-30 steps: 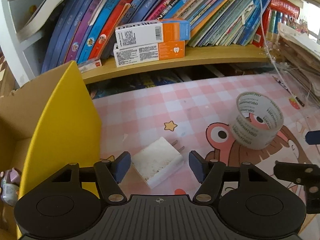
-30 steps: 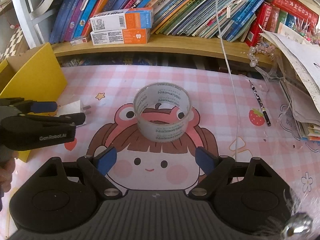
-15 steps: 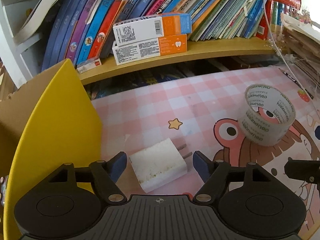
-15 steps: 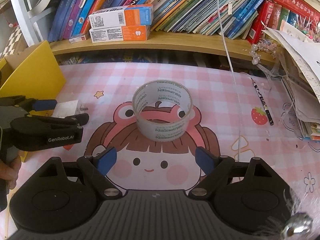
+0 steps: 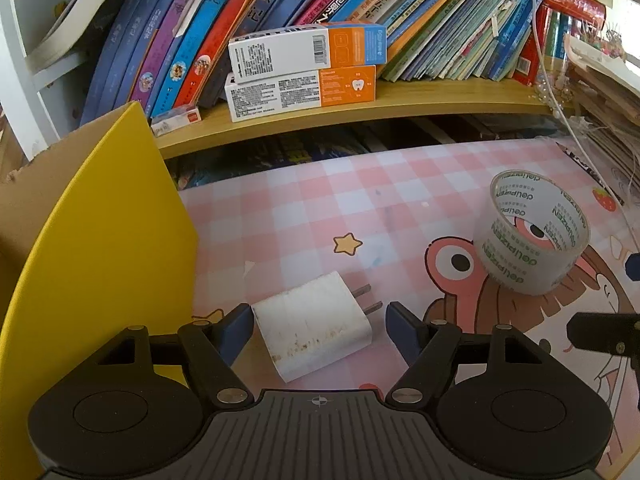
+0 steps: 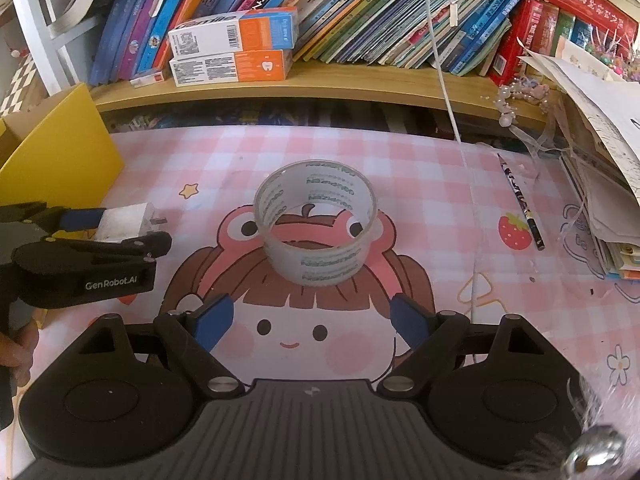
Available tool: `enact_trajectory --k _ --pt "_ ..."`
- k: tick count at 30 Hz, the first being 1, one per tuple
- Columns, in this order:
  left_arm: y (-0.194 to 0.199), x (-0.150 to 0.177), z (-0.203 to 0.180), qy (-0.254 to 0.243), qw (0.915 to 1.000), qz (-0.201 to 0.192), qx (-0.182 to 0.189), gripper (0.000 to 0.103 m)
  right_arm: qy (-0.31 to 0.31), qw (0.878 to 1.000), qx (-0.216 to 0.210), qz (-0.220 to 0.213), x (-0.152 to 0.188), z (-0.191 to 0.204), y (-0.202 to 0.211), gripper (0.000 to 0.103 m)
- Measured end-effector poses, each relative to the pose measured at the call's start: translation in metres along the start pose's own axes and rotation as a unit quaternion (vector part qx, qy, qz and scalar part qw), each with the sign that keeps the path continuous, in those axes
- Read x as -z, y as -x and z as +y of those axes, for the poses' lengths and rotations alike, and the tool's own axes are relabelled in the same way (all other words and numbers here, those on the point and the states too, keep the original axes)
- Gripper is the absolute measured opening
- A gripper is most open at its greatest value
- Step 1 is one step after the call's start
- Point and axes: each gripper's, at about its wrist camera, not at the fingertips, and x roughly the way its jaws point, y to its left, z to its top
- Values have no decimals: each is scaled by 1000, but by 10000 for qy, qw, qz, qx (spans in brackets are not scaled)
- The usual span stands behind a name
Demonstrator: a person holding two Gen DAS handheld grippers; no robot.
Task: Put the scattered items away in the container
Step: 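Close the left tool on the white charger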
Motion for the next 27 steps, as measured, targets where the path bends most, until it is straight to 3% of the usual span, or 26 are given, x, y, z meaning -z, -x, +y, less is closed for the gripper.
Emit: enact_trajectory --k 6,11,18,27 --pt "-2 3 3 140 9998 58 112 73 -6 9999 76 -66 -5 -4 -5 85" --pt "0 2 10 284 9994 60 165 58 3 9998 97 -149 -11 -5 -7 85" --pt "4 1 13 406 9985 104 363 57 62 9997 75 -224 -15 -2 -7 83" --pt "23 3 10 167 9990 -6 419 57 181 9987 340 -348 -22 -7 -9 79"
